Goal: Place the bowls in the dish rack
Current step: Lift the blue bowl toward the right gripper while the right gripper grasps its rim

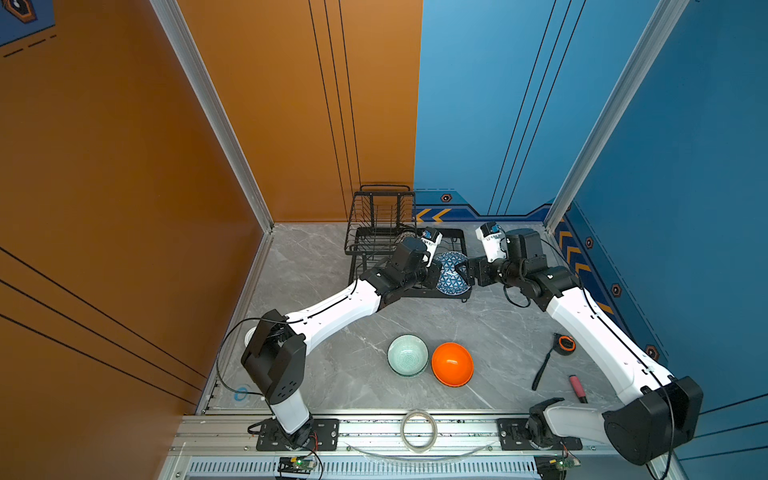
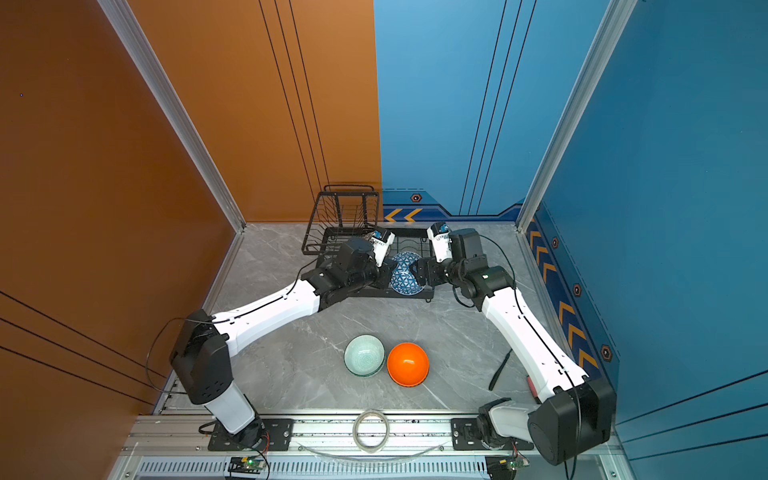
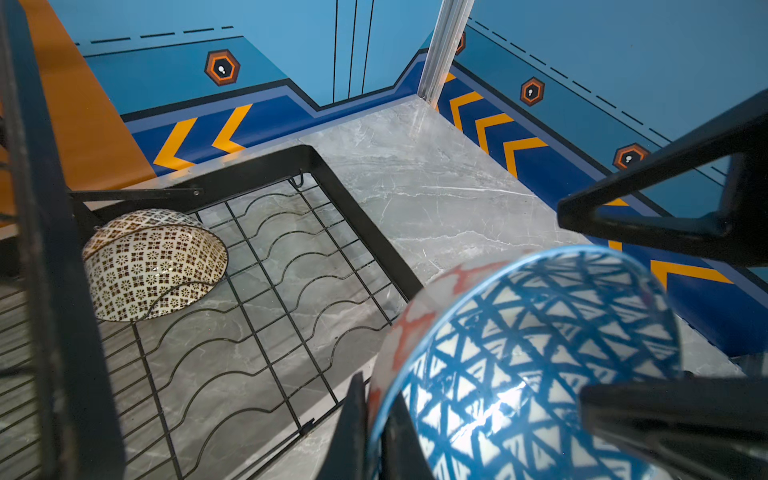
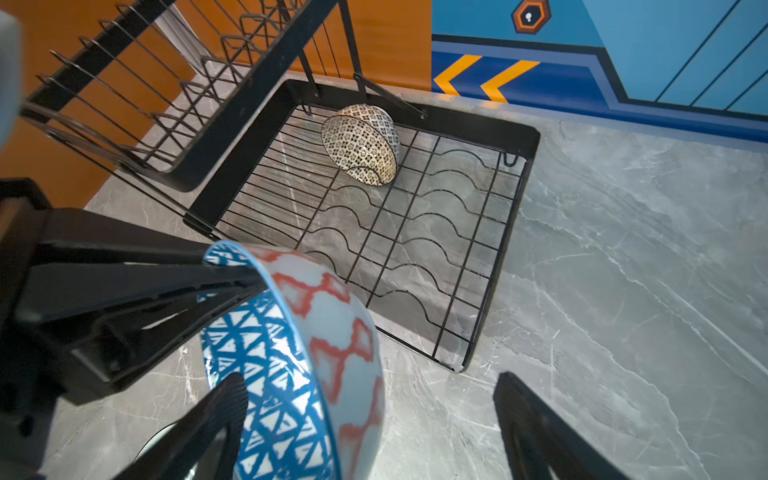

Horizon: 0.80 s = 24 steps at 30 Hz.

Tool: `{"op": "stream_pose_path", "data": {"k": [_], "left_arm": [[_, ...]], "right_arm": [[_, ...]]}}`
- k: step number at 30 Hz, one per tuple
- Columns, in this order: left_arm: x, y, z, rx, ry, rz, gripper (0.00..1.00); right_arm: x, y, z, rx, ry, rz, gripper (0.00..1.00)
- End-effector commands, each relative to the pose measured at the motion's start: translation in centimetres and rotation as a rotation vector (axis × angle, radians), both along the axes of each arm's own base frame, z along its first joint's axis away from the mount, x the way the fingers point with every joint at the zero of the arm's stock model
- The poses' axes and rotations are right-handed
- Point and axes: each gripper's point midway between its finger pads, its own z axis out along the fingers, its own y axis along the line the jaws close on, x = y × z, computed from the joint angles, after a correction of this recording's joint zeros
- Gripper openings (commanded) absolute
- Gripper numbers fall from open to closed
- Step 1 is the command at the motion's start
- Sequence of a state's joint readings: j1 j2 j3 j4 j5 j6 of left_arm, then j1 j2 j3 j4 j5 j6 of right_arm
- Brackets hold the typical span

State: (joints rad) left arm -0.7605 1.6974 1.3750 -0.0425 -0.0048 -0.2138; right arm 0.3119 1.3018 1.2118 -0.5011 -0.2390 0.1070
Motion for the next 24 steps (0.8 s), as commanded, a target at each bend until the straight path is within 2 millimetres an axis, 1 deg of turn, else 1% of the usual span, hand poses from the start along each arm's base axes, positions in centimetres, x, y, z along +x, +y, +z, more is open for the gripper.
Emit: {"op": "stream_pose_path", "data": {"k": [1, 3, 6, 8, 11, 14, 18, 21, 24], "left_arm": [[0.5, -0.4, 5.6, -0.123, -0.121, 0.020, 0.00], [0.4, -0.5, 5.9, -0.130, -0.125, 0.018, 0.00], [0.3, -0.6, 5.9, -0.139, -0.127, 0.016, 0.00], [0.3, -0.7, 6.0, -0.150, -0.128, 0.014, 0.00], [0.1, -0.9, 5.8, -0.158, -0.122, 0.003, 0.00], [-0.1, -1.1, 5.7, -0.158, -0.116, -0.005, 0.00], [-0.3, -1.0, 5.4, -0.156, -0.112, -0.009, 0.00], [-0.5, -1.0, 5.4, -0.156, -0.111, -0.015, 0.00], [-0.6, -0.9, 4.8, -0.137, -0.091, -0.023, 0.00]], "right_arm": [[0.9, -0.1, -0.9, 0.056, 0.031, -0.045, 0.78], [1.1, 0.1, -0.9, 0.073, 0.031, -0.049, 0.72], [1.4, 0.4, -1.0, 0.097, 0.033, -0.046, 0.59], [1.6, 0.7, -1.0, 0.115, 0.030, -0.046, 0.55], [1.9, 0.8, -1.1, 0.131, 0.030, -0.052, 0.47], [2.1, 0.9, -1.0, 0.139, 0.022, -0.055, 0.33], [2.1, 0.9, -0.8, 0.139, 0.018, -0.051, 0.18], [2.2, 0.9, -0.6, 0.138, 0.011, -0.050, 0.00], [2.3, 0.8, -0.3, 0.134, 0.001, -0.050, 0.00]]}}
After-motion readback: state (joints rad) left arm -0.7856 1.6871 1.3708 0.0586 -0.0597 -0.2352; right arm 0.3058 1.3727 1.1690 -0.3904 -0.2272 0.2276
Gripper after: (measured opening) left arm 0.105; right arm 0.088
